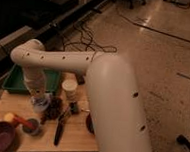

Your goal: Wipe table surface with towel

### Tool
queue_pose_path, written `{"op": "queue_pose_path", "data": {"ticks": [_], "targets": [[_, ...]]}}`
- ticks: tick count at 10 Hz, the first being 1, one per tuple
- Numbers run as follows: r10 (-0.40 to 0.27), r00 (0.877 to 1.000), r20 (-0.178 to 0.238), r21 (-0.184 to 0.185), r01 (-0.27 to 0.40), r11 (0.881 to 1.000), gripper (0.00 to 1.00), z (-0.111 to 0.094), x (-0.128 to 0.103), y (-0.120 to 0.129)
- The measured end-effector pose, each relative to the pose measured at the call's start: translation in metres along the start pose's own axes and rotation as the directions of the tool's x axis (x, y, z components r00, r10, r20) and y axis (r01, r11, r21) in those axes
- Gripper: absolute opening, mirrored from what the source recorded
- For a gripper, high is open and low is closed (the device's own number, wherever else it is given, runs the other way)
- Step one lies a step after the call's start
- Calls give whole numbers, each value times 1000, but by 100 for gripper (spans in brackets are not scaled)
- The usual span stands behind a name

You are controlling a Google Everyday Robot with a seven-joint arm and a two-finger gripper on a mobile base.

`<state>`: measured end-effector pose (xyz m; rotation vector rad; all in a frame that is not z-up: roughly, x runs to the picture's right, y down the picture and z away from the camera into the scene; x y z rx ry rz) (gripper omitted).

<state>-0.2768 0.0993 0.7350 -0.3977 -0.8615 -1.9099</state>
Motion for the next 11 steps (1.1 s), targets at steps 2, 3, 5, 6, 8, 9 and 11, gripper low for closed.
{"op": "queue_pose_path", "data": {"ticks": [2,3,5,6,8,9,11], "targets": [[2,1000,10,1,-2,1000,75,2,-1,0],[0,1000,20,-1,0,1000,75,4,-2,-2],[15,999,40,-12,-14,1000,75,9,-6,-3],[24,999,48,-17,-23,1000,75,11,-10,-2],[42,998,50,-21,-41,999,75,25,-17,0],[44,998,45,-18,-44,999,75,33,-19,3],[37,999,14,-15,-37,999,75,53,-22,15]]}}
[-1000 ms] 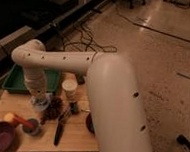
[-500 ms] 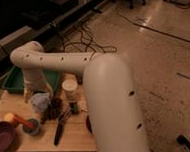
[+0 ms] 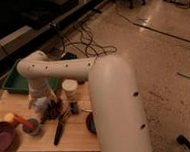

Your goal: Wipe table surface with towel

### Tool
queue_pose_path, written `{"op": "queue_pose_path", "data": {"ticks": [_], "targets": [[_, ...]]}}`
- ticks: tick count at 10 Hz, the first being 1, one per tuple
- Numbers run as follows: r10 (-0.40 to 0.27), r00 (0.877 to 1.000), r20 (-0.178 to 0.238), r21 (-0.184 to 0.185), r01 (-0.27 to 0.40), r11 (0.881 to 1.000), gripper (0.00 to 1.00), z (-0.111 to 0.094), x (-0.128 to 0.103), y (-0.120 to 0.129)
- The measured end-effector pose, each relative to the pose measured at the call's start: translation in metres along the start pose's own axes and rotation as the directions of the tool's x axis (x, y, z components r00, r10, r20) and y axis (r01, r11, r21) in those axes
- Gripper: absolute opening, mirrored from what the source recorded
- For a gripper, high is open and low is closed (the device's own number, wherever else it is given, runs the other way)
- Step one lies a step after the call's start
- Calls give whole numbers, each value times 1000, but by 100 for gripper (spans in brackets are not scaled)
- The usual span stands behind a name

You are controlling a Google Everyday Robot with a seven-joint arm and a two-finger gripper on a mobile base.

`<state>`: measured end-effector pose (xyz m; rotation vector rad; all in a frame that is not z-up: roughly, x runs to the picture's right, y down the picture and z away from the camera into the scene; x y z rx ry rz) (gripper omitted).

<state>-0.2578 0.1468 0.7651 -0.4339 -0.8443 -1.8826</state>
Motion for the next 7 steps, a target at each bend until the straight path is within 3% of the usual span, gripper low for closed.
{"op": "queue_pose_path", "data": {"ticks": [3,7], "targets": [[-29,998,-54,-18,28,999,75,-3,4,9],[-35,996,-79,-9,34,999,75,2,13,18]]}}
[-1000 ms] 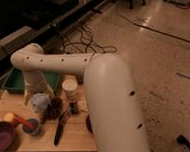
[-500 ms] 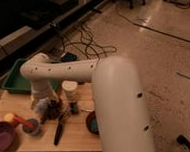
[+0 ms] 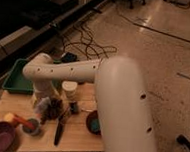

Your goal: Wipe table surface with towel

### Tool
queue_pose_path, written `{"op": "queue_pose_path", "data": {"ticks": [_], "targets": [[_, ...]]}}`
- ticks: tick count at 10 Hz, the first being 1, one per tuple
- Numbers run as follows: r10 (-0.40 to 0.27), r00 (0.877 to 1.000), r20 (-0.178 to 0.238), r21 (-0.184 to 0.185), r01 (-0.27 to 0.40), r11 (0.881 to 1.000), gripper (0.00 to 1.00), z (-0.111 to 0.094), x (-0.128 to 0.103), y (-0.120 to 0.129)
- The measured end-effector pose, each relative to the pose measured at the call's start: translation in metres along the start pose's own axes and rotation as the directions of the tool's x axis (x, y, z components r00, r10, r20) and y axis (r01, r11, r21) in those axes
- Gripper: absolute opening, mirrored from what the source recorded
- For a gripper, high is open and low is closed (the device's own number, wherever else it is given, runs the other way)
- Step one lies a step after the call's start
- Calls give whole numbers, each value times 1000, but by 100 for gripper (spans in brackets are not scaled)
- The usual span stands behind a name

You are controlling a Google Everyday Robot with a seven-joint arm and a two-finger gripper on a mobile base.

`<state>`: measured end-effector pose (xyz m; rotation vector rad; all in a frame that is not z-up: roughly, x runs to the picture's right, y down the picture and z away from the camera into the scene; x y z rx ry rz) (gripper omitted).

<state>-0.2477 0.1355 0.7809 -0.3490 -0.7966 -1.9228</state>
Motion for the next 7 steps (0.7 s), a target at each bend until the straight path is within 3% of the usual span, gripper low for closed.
{"op": "queue_pose_path", "data": {"ticks": [1,7], "targets": [[3,1000,-3,5,-3,1000,72,3,2,6],[-48,999,-20,32,49,998,10,8,24,2]]}}
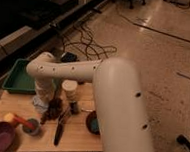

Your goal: Wipe table surface with towel

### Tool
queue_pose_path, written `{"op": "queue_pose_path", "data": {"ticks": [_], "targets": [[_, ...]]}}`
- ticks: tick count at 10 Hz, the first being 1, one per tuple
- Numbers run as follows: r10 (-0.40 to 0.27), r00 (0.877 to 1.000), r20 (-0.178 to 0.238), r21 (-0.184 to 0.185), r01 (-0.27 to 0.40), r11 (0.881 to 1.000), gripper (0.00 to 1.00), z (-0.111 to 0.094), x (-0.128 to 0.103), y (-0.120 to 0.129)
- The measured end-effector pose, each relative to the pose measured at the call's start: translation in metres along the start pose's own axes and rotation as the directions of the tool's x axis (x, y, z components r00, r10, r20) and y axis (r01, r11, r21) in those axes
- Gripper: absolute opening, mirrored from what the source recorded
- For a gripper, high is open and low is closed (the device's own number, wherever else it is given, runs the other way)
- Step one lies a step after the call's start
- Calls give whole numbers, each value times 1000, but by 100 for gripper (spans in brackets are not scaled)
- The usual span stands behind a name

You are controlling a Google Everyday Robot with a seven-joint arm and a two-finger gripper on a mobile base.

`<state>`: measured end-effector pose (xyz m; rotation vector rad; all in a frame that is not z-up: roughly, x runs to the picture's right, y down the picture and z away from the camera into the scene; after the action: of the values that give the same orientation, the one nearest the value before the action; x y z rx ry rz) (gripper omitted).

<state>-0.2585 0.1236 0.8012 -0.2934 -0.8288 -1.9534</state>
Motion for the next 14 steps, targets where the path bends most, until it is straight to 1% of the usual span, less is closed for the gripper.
{"op": "queue_pose_path", "data": {"ticks": [1,2,3,4,5,7,8,9,10,11,12,13,14], "targets": [[-8,1000,2,5,8,1000,2,0,2,-2],[-14,1000,4,11,14,1000,0,-1,4,-6],[-12,1000,4,12,12,1000,0,-4,5,-6],[-9,1000,2,9,9,1000,0,-11,6,-4],[-6,1000,-5,4,6,1000,0,-27,9,-1],[12,1000,-21,-10,-13,1000,0,-66,14,9],[32,999,-30,-23,-33,999,0,-93,16,19],[73,997,-40,-37,-74,997,0,-124,17,38],[107,993,-42,-47,-109,993,0,-145,15,56],[157,987,-32,-62,-159,985,0,-166,6,81],[231,973,-12,-66,-231,971,0,-185,-11,105],[293,956,5,-63,-292,954,0,-194,-28,122],[346,938,24,-59,-344,937,0,-198,-45,134]]}}
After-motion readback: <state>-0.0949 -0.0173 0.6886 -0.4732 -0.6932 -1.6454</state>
